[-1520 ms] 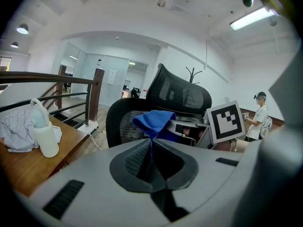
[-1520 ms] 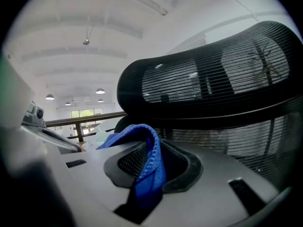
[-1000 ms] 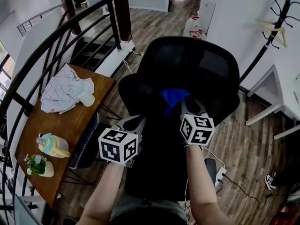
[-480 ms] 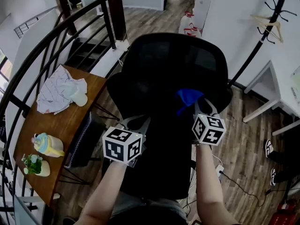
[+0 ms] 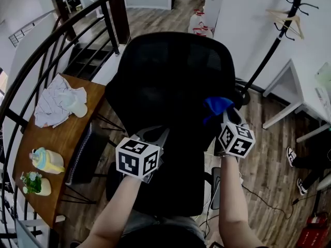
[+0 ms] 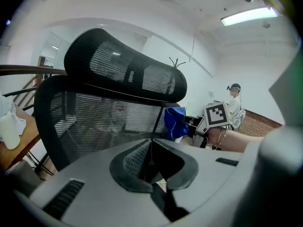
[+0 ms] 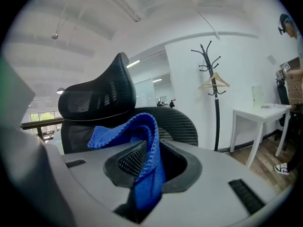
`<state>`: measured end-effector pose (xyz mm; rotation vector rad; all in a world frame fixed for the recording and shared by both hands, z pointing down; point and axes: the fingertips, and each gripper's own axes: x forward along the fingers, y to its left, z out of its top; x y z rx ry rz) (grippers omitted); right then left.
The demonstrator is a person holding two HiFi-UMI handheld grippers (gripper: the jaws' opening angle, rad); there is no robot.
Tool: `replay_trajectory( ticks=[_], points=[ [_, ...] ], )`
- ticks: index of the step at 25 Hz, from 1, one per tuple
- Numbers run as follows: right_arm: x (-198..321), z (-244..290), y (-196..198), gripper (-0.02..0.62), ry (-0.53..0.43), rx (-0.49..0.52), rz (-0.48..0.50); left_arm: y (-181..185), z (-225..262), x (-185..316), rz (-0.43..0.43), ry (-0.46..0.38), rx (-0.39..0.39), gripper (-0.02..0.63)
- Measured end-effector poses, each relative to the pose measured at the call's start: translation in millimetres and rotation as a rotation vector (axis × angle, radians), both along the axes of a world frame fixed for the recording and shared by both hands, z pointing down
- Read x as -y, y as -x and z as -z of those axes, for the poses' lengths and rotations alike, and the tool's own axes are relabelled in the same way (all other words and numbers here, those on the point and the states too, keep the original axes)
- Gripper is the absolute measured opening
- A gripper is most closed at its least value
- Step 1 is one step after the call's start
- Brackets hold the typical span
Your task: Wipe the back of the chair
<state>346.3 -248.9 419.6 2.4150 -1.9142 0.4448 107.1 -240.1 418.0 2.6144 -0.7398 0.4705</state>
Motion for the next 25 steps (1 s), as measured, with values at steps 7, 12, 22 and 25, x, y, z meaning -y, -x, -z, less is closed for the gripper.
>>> replay_trajectory(
  ticks=[7,12,22,25],
  points=[
    [-30,-8,-23,0.092,-0.002,0.042,-0.088,-8,-6,-13,-0.017,0.014,-0.001,0.021],
    [-38,-9,-4,0.092,-0.017,0.066,-0.066,3,-11,-16,-0.002,0.024,0.003,0.021],
    [-14,-22,101,0.092,-0.001,0.102,0.128,59,-24,-16,0.068,0.049,0.024,0.021],
    [-6,-23,136,0.092,-0.002,0.113,0.188,79,-25,-12,0.098,0.051,0.021,0.021]
  ],
)
